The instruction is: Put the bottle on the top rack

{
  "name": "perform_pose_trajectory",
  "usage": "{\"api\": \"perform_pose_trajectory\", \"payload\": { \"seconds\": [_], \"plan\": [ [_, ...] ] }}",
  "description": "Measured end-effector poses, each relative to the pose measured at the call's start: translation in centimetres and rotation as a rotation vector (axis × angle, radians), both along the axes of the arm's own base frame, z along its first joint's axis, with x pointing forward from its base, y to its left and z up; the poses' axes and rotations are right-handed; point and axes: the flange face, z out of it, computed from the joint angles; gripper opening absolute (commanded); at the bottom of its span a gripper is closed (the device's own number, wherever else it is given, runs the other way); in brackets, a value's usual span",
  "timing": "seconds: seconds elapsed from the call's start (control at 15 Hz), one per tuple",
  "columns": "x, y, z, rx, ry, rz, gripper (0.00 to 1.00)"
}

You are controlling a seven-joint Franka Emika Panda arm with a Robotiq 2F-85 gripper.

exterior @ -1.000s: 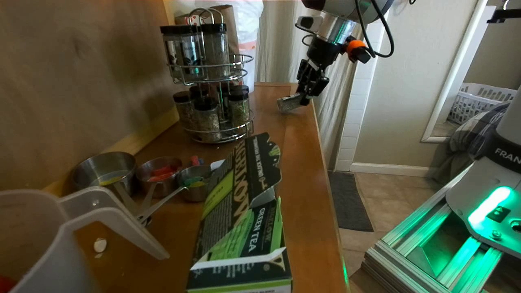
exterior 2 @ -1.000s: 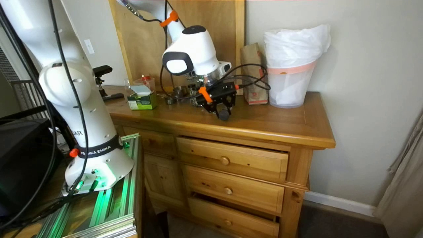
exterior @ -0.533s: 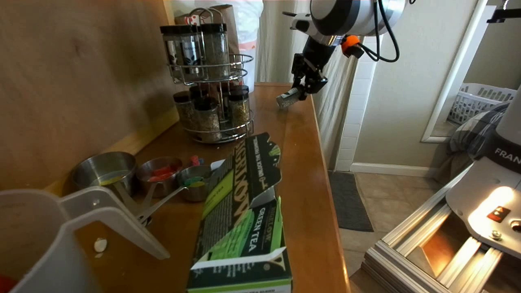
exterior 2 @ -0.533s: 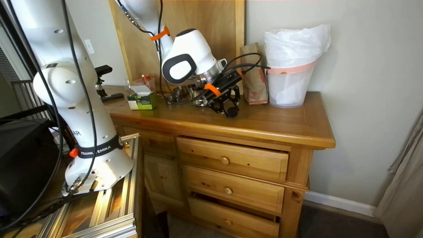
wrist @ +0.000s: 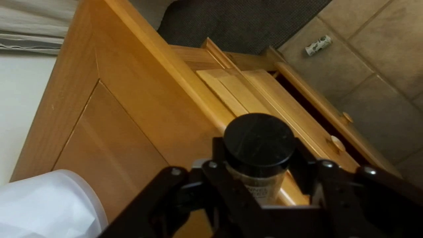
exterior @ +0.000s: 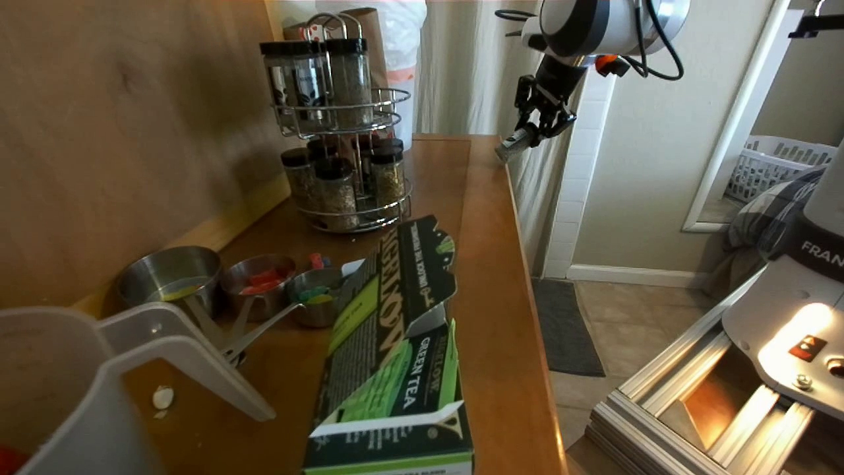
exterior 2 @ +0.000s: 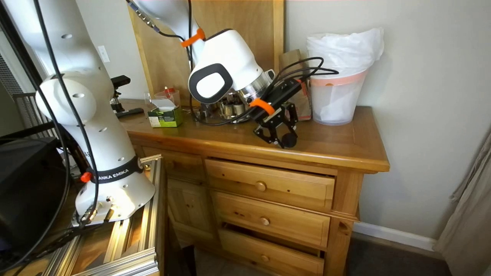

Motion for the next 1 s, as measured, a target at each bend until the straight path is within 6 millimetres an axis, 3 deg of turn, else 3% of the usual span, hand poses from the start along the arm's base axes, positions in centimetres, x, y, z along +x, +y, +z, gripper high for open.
{"api": "perform_pose_trajectory", "payload": {
  "seconds": [0.2, 0.47, 0.6, 0.93, 1.0],
  "plan": [
    [0.5, 1.6, 0.6, 0.024, -0.018, -0.002, 0.25],
    [1.7, 6.8, 4.1, 0.083, -0.102, 0.029, 0.25],
    [1.9, 7.7, 5.4, 0.075, -0.144, 0.063, 0.25],
    [1.6, 2.0, 7.5, -0.106, -0.212, 0.118, 0.25],
    [1.5, 1.5, 8.3, -0.145, -0.226, 0.13, 0.5]
  ]
}}
